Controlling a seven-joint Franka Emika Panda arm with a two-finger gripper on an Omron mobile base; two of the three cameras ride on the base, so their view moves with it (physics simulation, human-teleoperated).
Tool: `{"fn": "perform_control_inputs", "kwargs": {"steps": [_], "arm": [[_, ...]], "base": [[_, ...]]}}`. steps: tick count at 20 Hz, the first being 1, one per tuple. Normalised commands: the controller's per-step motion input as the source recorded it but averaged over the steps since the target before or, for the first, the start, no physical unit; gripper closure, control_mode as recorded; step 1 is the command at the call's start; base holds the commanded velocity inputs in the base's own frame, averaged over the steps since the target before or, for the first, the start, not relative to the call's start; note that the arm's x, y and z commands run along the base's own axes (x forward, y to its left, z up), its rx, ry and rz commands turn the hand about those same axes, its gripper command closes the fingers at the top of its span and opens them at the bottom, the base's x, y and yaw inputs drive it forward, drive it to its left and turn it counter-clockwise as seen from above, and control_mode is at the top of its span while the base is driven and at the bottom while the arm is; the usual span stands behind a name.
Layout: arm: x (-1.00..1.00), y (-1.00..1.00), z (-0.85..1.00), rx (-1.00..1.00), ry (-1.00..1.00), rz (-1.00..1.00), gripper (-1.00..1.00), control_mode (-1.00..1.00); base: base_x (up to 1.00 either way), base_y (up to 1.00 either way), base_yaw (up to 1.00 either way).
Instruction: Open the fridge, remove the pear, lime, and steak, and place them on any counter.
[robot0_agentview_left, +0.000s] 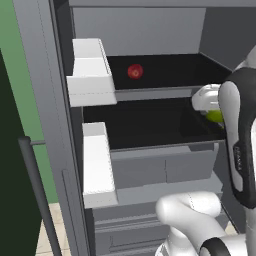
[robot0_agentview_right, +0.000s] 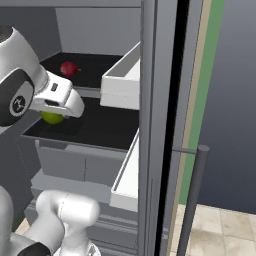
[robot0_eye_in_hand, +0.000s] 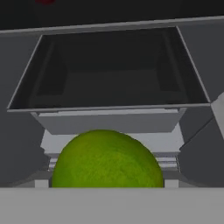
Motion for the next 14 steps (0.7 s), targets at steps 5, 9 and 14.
{"fn": "perform_control_inputs", "kwargs": {"steps": [5, 9, 14], "arm": [[-0.59, 0.01, 0.01, 0.03, 0.04, 0.00, 1.00, -1.00], [-0.03, 0.00, 0.00, 0.00, 0.01, 0.00, 1.00, -1.00], [0.00, 0.00, 0.00, 0.00, 0.00, 0.00, 1.00, -1.00]], "base": [[0.00, 0.00, 0.00], [0.00, 0.00, 0.00], [0.00, 0.00, 0.00]]}}
